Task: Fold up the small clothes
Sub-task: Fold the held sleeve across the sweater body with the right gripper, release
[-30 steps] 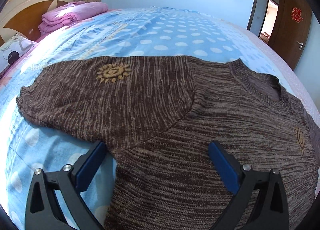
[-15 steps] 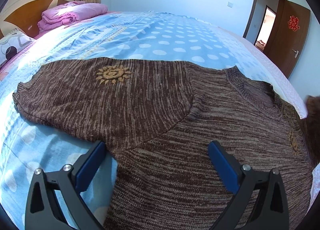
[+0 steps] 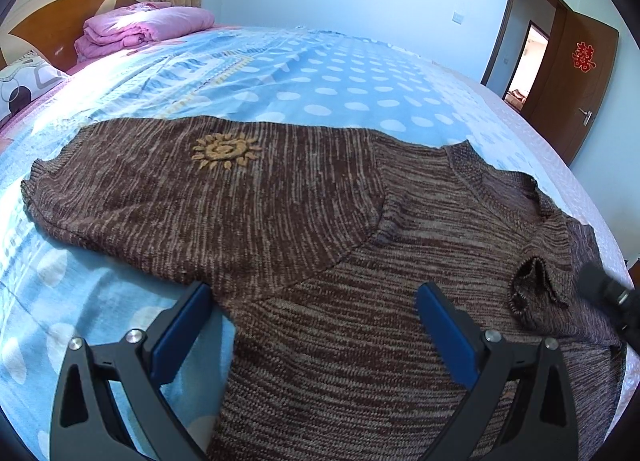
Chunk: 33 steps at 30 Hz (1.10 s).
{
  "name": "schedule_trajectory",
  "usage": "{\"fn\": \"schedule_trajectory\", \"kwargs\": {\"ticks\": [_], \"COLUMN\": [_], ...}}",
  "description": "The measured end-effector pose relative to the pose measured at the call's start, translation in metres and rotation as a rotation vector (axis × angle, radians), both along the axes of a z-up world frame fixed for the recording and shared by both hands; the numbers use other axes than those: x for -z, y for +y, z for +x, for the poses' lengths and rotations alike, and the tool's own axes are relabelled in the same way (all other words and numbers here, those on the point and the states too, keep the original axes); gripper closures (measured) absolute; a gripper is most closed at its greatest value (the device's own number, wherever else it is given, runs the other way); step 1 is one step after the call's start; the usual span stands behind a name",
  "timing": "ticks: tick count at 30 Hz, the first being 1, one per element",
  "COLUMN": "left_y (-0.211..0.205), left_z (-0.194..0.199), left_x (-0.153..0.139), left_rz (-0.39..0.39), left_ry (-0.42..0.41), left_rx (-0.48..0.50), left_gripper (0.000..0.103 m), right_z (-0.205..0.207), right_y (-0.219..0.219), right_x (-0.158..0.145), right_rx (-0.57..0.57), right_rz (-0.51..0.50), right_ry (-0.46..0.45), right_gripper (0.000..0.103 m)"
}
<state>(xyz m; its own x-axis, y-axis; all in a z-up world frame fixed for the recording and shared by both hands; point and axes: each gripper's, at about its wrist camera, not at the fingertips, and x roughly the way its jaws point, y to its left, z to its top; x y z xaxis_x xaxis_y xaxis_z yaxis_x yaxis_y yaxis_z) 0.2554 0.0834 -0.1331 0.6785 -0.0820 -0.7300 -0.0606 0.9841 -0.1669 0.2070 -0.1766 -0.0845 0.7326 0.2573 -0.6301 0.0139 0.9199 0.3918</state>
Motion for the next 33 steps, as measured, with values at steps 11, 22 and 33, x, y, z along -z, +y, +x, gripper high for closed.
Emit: {"fn": "schedule_trajectory", "kwargs": {"ticks": [11,22,33], "left_y": [0.001,0.001,0.001], "left_z": [-0.001,0.001,0.002], "left_x": [0.000,0.001,0.002], "left_rz": [-0.008,-0.013,-0.003], "left_ry": [-0.008,-0.014,-0.008], "left_rx": [-0.001,0.000,-0.002], "left_gripper": [0.000,0.000,0.000], "right_z": [0.060,0.010,-0.064], "right_y": [-0.009,-0.011,-0.129], "right_x": [0.032,-0.006,0.021], "right_rx": [0.065,-0.048,0.230], "right_rz": [0.106,-0.132,-0.391], "right_ry": [0.205,0.041,0.173], "right_gripper": [0.079,0.072,0.044]}}
